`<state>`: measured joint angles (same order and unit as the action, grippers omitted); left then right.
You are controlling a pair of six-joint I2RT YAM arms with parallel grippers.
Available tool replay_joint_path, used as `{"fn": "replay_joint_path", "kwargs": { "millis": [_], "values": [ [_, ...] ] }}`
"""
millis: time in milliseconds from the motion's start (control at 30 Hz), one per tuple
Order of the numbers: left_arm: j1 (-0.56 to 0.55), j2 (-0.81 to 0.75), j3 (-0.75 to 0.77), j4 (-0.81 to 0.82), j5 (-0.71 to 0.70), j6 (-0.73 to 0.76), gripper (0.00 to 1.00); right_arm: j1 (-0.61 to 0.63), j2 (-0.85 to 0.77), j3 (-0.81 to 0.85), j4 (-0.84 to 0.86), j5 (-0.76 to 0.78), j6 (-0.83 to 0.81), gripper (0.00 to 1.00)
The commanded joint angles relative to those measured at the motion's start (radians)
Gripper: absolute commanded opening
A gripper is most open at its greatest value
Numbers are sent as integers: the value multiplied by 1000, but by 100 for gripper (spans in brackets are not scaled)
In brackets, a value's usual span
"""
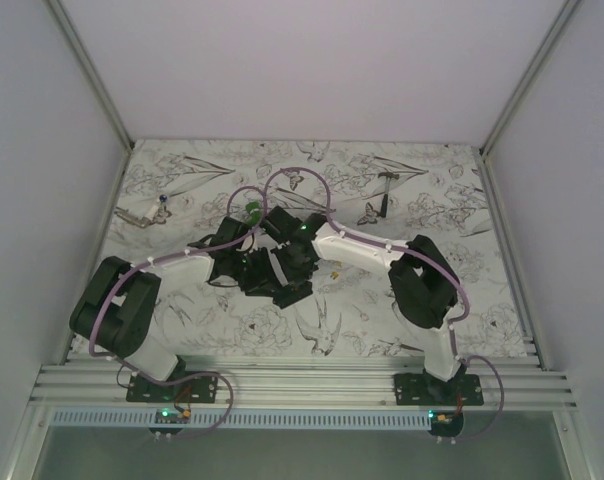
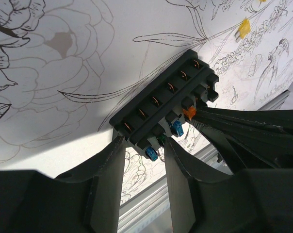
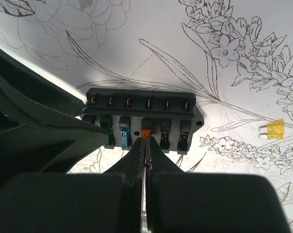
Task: Snap on the fuse box
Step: Install the fuse at the fuse box base.
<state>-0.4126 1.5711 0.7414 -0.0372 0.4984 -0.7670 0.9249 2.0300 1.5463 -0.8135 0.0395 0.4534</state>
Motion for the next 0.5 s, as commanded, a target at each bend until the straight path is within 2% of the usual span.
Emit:
{"fn": "replay_joint_path", "kwargs": {
  "millis": [0,200,467],
  "values": [
    [-9,41,-22,-15,-21,3,38,-26,221,-129,-107,191,-4,0],
    [-9,58,-33,-15,-21,-2,37,-57,278,-184,-97,246,-8,0],
    [-8,62,-48,-19,-31,-7,36,-70,348,-223,-62,243,-26,0]
  ]
}}
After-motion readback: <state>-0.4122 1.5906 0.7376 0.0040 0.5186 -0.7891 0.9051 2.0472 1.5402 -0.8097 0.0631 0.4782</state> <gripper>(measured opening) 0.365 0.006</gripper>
